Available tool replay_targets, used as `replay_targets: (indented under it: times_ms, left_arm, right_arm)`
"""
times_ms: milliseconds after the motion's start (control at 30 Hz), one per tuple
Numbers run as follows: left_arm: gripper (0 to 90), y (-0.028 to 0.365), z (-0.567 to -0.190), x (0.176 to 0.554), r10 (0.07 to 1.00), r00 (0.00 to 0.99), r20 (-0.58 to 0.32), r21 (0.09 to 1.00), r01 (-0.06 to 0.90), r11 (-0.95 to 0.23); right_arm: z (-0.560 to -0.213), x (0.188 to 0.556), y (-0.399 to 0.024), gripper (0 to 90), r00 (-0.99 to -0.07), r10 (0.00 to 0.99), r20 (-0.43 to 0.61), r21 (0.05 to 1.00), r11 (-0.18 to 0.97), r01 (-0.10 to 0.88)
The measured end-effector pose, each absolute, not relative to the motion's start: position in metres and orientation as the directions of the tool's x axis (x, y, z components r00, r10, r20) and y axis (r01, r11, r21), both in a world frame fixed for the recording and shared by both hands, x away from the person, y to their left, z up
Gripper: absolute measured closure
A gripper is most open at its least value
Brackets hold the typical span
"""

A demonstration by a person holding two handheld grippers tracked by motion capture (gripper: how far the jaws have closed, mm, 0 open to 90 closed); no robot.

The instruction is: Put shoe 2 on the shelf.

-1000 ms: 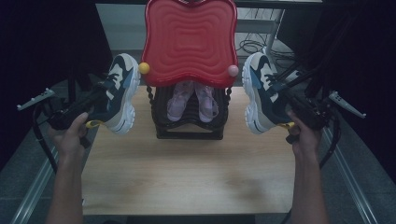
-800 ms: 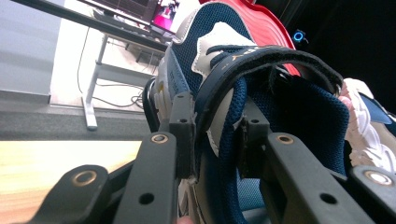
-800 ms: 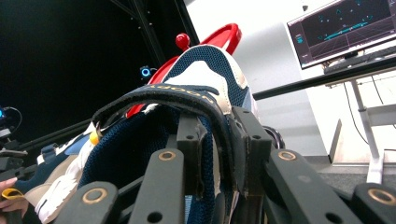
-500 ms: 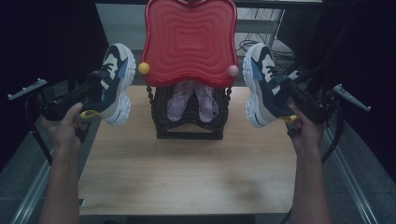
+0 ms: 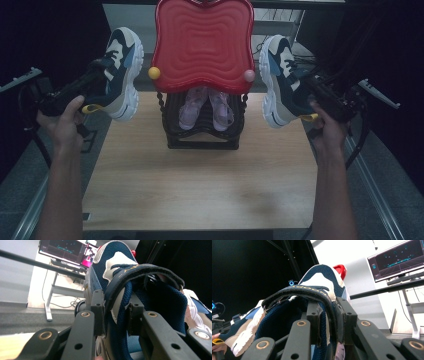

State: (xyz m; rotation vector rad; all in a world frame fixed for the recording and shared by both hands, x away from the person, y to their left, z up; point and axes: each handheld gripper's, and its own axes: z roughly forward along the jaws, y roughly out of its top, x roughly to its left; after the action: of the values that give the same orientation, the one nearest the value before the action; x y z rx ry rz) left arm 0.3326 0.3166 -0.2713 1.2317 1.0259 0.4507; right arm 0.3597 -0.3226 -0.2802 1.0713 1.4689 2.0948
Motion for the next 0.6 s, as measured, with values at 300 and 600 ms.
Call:
replay_targets:
  times_ms: [300, 600]
  left_arm:
    - [72.8, 0.300, -0.248, 0.345, 0.755, 0.530, -0.386, 0.922, 0.217, 0.319]
    - [72.8, 0.283, -0.226, 0.358, 0.737, 0.557, -0.383, 0.924, 0.221, 0.312]
  right_arm:
    - [-0.253, 0.370, -0.309, 74.0, -0.666, 0.650, 0.367, 0.912, -0.392, 0.119]
    - [-0.225, 0.380, -0.292, 74.0, -0.688, 0.625, 0.368, 0.907, -0.403, 0.120]
